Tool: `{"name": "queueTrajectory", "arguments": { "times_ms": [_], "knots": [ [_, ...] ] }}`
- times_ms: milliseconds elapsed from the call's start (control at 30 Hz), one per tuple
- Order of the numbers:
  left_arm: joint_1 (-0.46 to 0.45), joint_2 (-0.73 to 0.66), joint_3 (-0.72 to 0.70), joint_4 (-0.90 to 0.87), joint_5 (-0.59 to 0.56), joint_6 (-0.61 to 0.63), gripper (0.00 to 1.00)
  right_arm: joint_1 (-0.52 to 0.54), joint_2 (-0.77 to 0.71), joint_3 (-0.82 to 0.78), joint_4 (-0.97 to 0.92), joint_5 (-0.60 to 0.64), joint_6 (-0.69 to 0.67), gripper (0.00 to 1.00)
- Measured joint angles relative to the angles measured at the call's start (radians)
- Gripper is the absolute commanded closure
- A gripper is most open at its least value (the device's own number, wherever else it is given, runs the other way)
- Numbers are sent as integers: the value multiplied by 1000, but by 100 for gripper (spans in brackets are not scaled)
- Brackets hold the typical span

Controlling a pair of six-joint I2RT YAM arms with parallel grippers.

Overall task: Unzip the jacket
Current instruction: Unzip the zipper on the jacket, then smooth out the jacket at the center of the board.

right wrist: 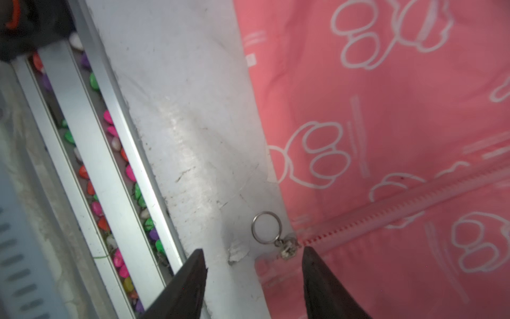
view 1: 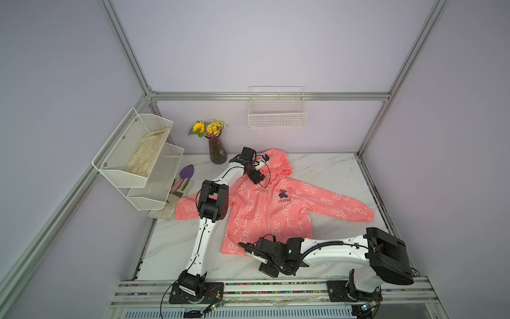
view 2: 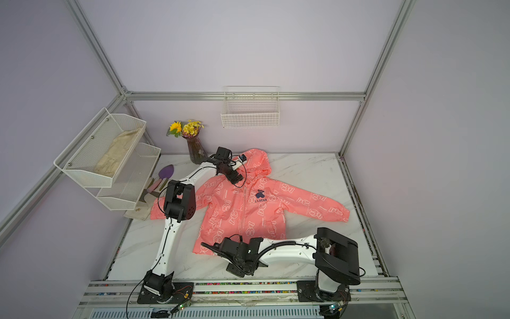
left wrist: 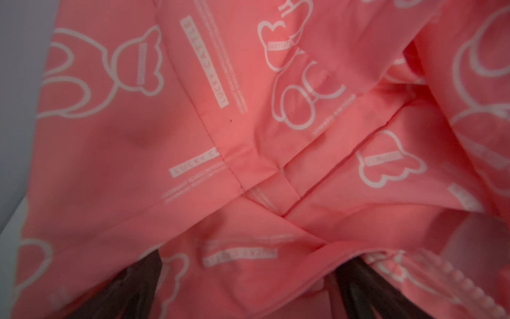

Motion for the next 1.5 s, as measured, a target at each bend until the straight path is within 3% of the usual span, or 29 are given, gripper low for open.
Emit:
{"name": "queueTrajectory", "arguments": {
  "times_ms": [200, 467, 633, 767, 1200, 1500],
  "knots": [
    [-7, -152, -230, 90, -81, -39, 0, -235, -59, 52, 6, -41, 175, 47],
    [-8, -381, -438, 261, -222, -179, 0, -680, -173, -14, 90, -209, 416, 80],
    [-8, -465, -472, 313, -308, -317, 0, -950, -97, -80, 228, -346, 550, 89],
    [-8, -544, -562, 329, -328, -420, 1, -1062, 37, -79, 308, -419, 612, 91],
    [-8, -702, -952, 328, -266, -914, 28, -1435, 251, -75, 532, -554, 735, 94],
    [-75, -733, -1158, 388, -244, -1167, 30, -1566, 372, 45, 591, -610, 725, 94]
  ]
}}
